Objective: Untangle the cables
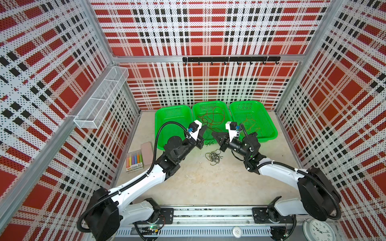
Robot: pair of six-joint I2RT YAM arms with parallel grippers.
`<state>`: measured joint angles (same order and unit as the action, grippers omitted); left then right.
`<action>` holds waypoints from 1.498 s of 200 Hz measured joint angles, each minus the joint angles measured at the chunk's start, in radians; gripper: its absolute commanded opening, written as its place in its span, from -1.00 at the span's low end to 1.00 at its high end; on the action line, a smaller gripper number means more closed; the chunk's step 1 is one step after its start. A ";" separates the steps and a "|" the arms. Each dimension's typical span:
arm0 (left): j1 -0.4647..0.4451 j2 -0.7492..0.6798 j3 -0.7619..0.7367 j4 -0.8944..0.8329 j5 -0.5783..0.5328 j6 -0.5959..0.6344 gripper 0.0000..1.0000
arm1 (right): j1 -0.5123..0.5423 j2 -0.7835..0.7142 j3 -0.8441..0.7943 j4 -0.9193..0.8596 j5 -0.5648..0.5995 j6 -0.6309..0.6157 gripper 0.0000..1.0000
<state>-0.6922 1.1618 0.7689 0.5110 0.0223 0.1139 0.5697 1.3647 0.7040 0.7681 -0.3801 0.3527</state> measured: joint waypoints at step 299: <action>-0.095 0.129 -0.056 0.206 0.058 0.153 -0.03 | -0.109 -0.134 0.462 -0.945 0.050 -0.624 -1.00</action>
<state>-0.7868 1.2907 0.7124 0.7166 0.0803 0.2668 0.4606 1.2304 1.1656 -0.1764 -0.3305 -0.2718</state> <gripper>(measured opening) 0.513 0.046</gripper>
